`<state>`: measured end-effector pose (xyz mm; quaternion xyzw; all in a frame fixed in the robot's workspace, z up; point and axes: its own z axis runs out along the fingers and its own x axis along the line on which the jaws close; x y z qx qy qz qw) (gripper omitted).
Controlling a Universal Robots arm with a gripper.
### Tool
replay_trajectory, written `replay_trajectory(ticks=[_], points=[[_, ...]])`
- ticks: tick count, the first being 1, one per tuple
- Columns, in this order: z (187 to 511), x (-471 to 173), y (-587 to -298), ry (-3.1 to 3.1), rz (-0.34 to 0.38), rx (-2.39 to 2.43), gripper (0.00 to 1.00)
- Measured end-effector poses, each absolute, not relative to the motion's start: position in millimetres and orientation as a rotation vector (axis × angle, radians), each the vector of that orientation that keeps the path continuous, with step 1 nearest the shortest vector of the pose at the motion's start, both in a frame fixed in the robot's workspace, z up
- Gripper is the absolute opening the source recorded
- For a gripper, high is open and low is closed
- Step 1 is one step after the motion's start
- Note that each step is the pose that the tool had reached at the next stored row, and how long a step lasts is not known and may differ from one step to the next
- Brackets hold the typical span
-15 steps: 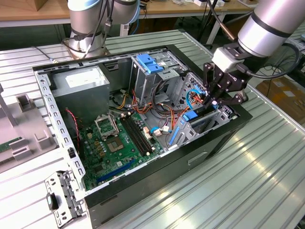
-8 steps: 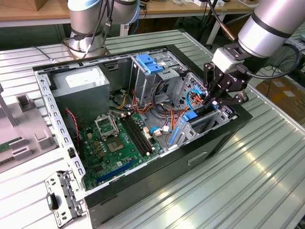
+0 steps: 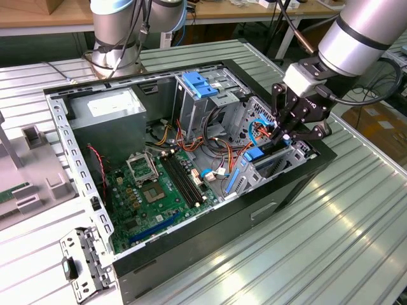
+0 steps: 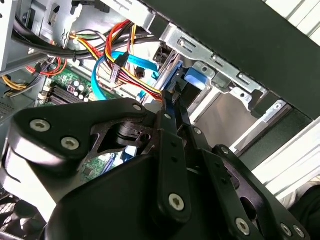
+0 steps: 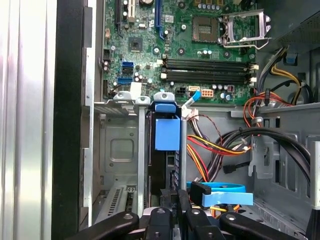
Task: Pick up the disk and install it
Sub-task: 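Insert the first disk wire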
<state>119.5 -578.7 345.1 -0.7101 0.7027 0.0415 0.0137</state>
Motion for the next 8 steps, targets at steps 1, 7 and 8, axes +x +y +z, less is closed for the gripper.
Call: replay_trajectory(ticks=[1, 7, 8], points=[[345.2, 119.5, -578.7, 2.189, 0.129, -2.212, 0.17], [345.1, 121.6, -582.1, 2.19, 0.133, -2.212, 0.17], [345.0, 121.6, -581.8, 2.19, 0.134, -2.211, 0.17]])
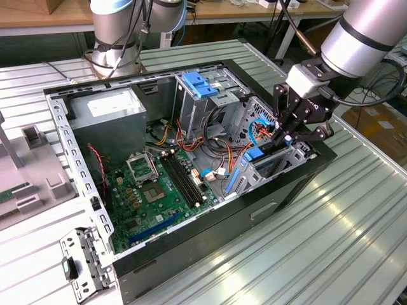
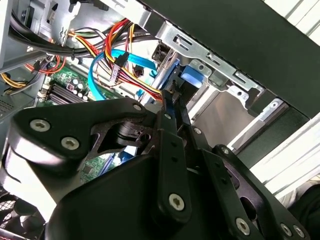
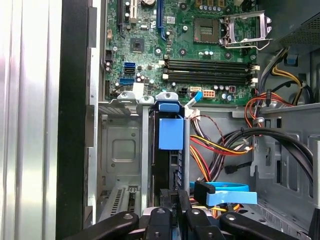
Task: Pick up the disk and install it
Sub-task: 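Insert the first disk wire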
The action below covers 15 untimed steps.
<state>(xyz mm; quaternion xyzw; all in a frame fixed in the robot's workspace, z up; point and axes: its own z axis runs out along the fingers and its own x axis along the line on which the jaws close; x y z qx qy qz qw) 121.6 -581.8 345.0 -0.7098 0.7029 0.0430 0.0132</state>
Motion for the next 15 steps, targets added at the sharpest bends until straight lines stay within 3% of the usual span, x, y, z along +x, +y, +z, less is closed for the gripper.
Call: replay_trajectory(ticks=[15], points=[[342.4, 121.8, -579.3, 2.2, 0.137, -2.204, 0.17]])
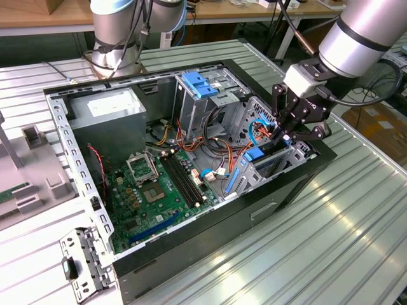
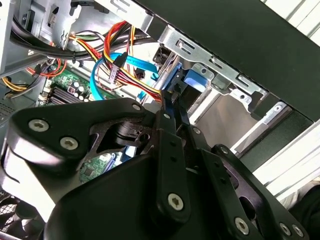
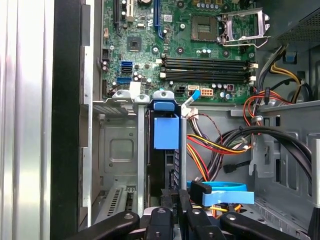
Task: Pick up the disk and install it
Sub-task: 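Insert the first disk wire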
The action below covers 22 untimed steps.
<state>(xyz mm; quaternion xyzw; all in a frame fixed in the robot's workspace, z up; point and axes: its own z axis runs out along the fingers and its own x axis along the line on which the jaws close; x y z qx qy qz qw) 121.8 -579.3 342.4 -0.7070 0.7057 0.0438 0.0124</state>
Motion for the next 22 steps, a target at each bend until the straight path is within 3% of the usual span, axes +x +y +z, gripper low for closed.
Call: replay_trajectory(ticks=[10, 13, 22], points=[[341.9, 121.8, -579.3, 2.2, 0.137, -2.204, 0.18], [341.9, 121.8, -579.3, 2.2, 0.137, -2.204, 0.31], [351.8, 121.8, -579.3, 2.197, 0.143, -2.201, 0.31]])
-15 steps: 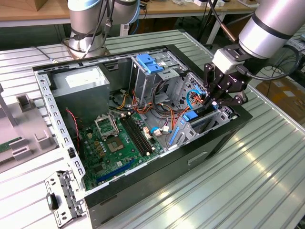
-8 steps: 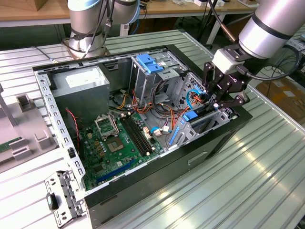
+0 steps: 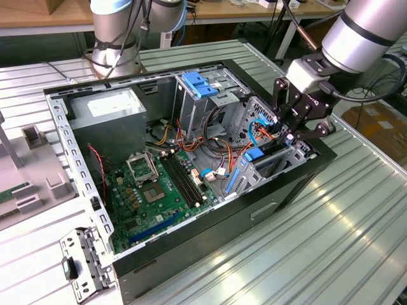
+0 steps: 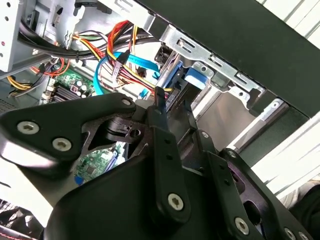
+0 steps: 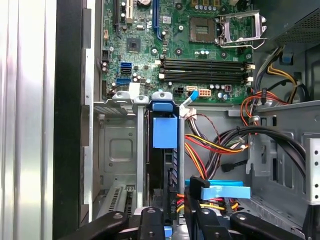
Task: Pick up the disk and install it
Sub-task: 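Insert the first disk wire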
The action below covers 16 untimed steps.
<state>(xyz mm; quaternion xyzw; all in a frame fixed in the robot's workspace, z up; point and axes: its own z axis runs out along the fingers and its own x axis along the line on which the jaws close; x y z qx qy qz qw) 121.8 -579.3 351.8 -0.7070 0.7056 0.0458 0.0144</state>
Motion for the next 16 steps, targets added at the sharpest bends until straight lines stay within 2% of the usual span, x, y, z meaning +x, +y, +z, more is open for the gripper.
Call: replay_trajectory(ticks=[4, 5, 6, 16], points=[[352.5, 121.8, -578.3, 2.194, 0.149, -2.198, 0.29], [352.4, 121.8, -578.3, 2.191, 0.153, -2.196, 0.16], [351.8, 121.8, -578.2, 2.189, 0.158, -2.194, 0.11], [344.9, 123.4, -579.4, 2.193, 0.181, -2.197, 0.11]])
